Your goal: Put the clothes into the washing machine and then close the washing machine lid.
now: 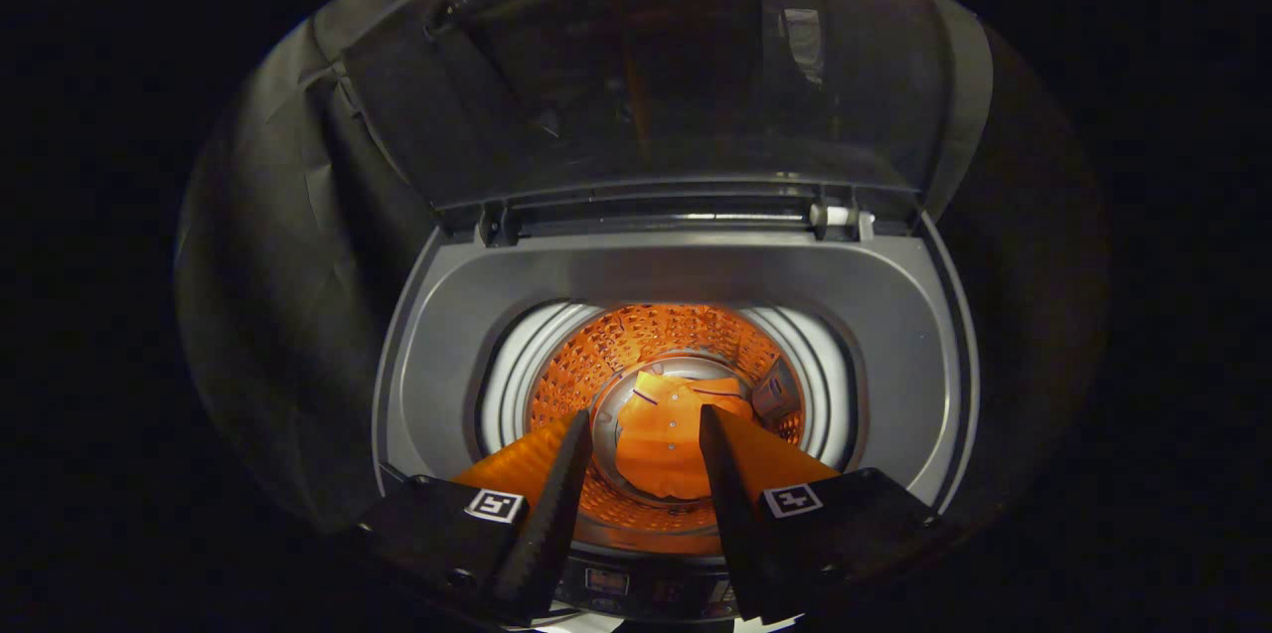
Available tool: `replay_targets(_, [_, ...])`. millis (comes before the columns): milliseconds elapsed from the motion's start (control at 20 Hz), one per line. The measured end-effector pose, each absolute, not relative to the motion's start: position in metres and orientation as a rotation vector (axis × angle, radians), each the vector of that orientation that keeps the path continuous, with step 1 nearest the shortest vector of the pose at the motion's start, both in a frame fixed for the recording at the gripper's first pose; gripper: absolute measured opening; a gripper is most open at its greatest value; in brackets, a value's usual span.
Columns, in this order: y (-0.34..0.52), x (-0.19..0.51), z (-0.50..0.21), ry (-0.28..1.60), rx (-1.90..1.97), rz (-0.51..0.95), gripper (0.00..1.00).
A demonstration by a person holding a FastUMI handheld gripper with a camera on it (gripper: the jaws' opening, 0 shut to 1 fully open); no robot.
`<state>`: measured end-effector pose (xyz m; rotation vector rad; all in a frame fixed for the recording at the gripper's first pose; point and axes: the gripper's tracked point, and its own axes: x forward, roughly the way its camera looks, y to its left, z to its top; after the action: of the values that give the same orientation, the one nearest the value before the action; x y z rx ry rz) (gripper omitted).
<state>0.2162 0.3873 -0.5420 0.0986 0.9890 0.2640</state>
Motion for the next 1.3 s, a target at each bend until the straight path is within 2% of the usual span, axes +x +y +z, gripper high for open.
replay_targets(200, [0.379,0.218,-0.508,0.940,0.085,0.262,0.74])
replay_targets(500, [0.376,0.222,-0.457,0.872,0.079,0.274,0.84])
replay_targets(550, [0.375,0.225,-0.447,0.855,0.076,0.272,0.90])
replay_targets(650, [0.377,0.230,-0.426,0.818,0.071,0.275,0.95])
replay_targets(950, [0.386,0.243,-0.366,0.737,0.076,0.287,0.99])
replay_targets(1300, [0.391,0.283,-0.296,0.636,0.074,0.285,0.99])
